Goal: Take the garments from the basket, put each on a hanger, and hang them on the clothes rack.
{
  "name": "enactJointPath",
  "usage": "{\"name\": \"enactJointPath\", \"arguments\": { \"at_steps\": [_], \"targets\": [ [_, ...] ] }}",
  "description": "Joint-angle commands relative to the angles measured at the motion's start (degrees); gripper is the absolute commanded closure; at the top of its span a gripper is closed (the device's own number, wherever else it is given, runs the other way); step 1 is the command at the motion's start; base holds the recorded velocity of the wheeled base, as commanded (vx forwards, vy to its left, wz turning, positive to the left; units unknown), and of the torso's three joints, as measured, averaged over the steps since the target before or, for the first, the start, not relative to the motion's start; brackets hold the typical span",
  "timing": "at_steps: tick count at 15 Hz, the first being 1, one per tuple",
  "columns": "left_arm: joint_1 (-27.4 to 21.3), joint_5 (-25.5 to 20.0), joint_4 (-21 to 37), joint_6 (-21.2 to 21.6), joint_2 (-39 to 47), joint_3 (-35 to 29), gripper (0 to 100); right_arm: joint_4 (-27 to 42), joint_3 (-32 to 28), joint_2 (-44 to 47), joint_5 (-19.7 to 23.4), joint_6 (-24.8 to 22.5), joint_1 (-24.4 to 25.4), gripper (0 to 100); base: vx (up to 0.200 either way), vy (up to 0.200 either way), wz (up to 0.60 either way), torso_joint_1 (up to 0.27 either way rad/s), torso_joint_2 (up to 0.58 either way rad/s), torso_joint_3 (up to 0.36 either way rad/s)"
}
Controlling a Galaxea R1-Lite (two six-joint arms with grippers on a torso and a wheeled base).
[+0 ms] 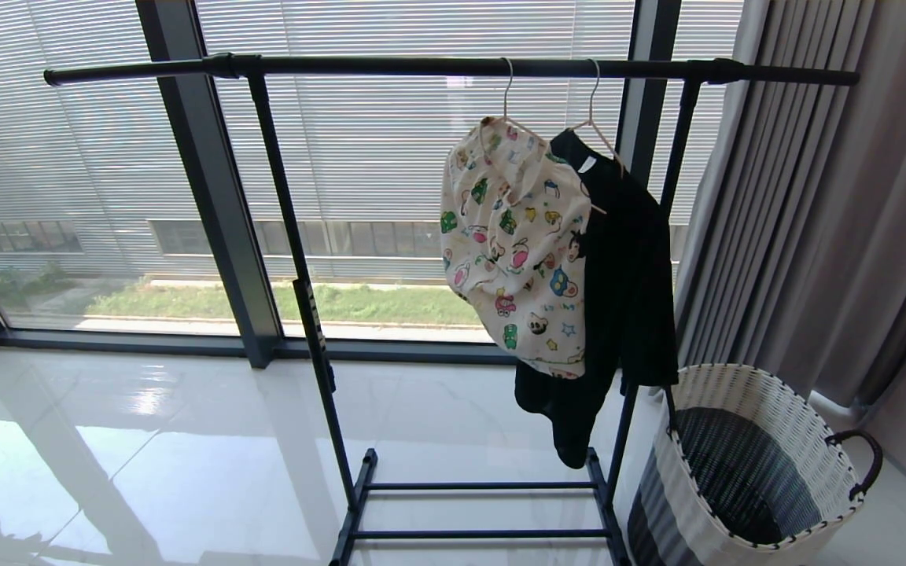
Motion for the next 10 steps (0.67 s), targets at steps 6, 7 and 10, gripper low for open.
{"name": "enactJointPath", "arguments": {
  "at_steps": [6, 7, 10],
  "targets": [
    [0.4, 0.0, 0.0, -0.1, 0.0, 0.0, 0, 0.1, 0.0, 0.0, 0.0, -0.4, 0.0, 0, 0.000, 0.000, 0.00, 0.000, 0.00, 0.000],
    [0.4, 0.0, 0.0, -0.1, 0.0, 0.0, 0, 0.1, 0.0, 0.0, 0.0, -0.4, 0.0, 0, 0.000, 0.000, 0.00, 0.000, 0.00, 0.000],
    [0.3, 0.0, 0.0, -0.1, 0.0, 0.0, 0, 0.1, 0.0, 0.0, 0.0, -0.4, 0.0, 0, 0.000, 0.000, 0.00, 0.000, 0.00, 0.000]
  ]
}}
